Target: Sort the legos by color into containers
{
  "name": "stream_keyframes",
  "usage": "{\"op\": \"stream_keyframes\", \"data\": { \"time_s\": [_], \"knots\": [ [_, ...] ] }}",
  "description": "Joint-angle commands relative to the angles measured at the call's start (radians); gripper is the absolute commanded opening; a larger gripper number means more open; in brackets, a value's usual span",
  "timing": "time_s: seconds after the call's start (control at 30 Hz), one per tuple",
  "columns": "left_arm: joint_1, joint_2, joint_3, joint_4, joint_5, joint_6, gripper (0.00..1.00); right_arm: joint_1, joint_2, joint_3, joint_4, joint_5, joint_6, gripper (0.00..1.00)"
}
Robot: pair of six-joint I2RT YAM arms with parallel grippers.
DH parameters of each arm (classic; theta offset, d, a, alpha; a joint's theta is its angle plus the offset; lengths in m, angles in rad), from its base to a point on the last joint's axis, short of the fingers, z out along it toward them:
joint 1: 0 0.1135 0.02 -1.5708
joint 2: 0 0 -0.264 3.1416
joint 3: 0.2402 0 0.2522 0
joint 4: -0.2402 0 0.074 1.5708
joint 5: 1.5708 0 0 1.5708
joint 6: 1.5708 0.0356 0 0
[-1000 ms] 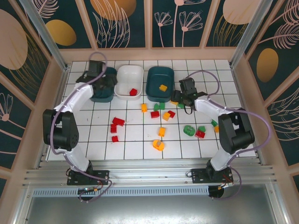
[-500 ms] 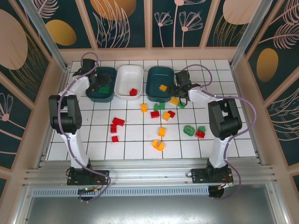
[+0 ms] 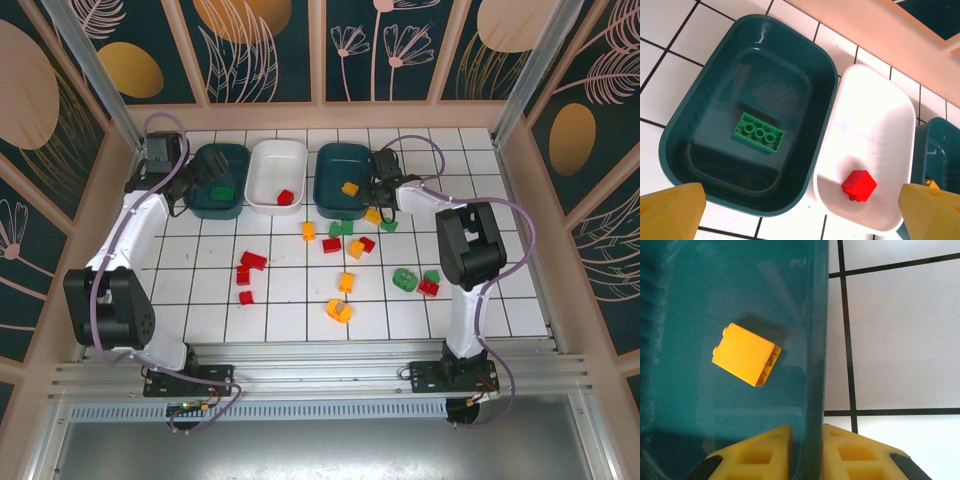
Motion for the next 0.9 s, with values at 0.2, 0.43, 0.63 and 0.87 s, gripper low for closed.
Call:
{"op": "stream_keyframes", "data": {
  "time_s": [0.2,0.43,0.63,0.87],
  "knots": [
    [0.000,-0.056,-0.080,0.035,0.010,0.010,0.98,0.055,0.042,0.070,-0.026,0.046,-0.020,0.17],
    [0.000,-0.086,-0.103,0.040,0.041,0.004,0.98,0.062,0.033,0.092,-0.060,0.020,0.018,0.37],
    [-0.001,-0.158,-0.162,0.111,0.154,-0.060,0.98,0.058,-0.113,0.053,-0.061,-0.003,0.044,0.60],
    [-0.003,-0.397,-0.555,0.426,0.233,-0.285,0.99,0.135,-0.287,-0.100,-0.095,0.088,0.083,0.61]
  ]
}}
